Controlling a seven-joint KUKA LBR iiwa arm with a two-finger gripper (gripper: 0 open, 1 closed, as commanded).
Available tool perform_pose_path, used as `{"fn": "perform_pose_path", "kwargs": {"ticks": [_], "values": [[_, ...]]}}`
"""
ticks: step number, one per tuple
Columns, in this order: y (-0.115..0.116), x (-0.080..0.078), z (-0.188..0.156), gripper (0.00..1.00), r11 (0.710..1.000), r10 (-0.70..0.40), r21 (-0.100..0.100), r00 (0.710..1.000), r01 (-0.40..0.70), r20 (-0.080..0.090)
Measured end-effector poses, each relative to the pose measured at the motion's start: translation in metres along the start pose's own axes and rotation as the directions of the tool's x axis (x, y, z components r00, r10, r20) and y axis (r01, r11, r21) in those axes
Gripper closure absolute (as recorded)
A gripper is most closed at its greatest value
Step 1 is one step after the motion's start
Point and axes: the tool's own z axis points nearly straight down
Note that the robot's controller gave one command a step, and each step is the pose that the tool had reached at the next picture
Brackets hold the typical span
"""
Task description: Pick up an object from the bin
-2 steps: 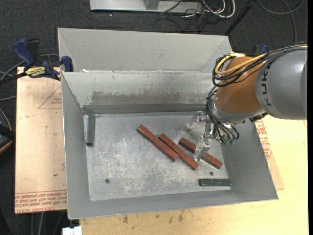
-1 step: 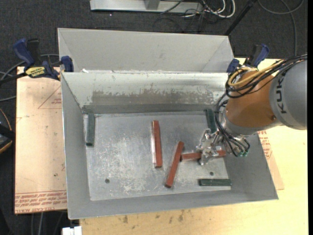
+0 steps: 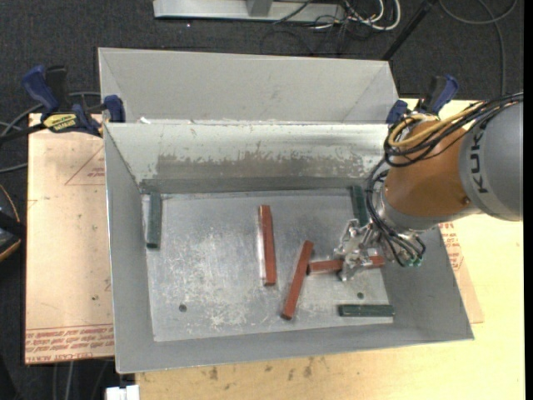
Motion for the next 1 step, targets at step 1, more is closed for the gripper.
{"fn": "perform_pose_path", "kwargs": {"ticks": [1], "values": [[-0.0105, -0.007, -0.1453, 1.0, 1.0, 0.025, 0.0, 1.0, -0.025, -0.013]]}}
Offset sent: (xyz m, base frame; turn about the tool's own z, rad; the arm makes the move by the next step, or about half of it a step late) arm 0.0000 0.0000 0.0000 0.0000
